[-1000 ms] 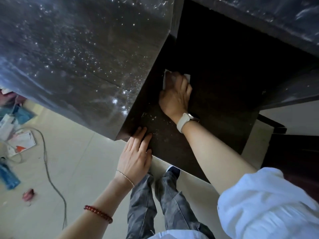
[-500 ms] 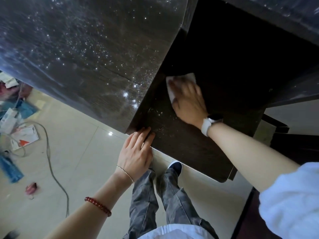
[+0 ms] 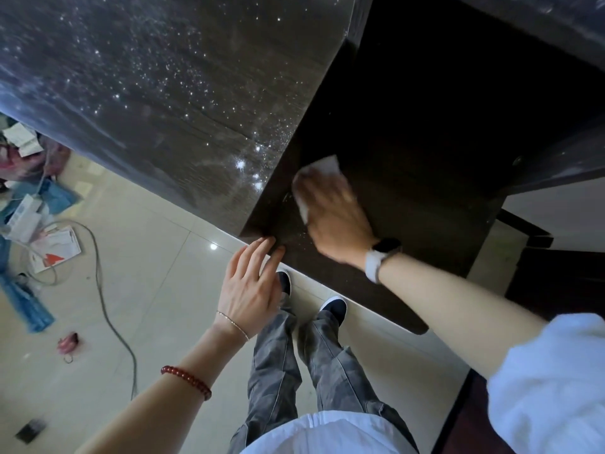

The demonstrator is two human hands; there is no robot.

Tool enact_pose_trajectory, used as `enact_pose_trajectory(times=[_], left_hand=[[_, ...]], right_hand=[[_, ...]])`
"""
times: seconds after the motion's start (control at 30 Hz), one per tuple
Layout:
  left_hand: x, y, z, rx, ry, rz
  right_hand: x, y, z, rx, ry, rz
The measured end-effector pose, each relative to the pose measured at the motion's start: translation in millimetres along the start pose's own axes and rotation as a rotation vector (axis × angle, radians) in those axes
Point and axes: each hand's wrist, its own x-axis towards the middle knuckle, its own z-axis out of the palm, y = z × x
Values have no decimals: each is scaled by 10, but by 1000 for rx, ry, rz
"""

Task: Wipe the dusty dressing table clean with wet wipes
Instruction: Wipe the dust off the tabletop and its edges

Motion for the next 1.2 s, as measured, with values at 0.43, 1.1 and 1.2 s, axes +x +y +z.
enact_pose_trajectory(times=[0.43,1.1,1.2], left_hand=[[-213,-154,-35,79,-230,-140],[-133,-191,-188,-42,-284,-98],[-121,-182,-188,-60,-287,-113]], right_hand=[[-208,-644,93,42,-74,197],[-1345,-84,72,142,151,895],[-841,-227,68,138,189,1029]])
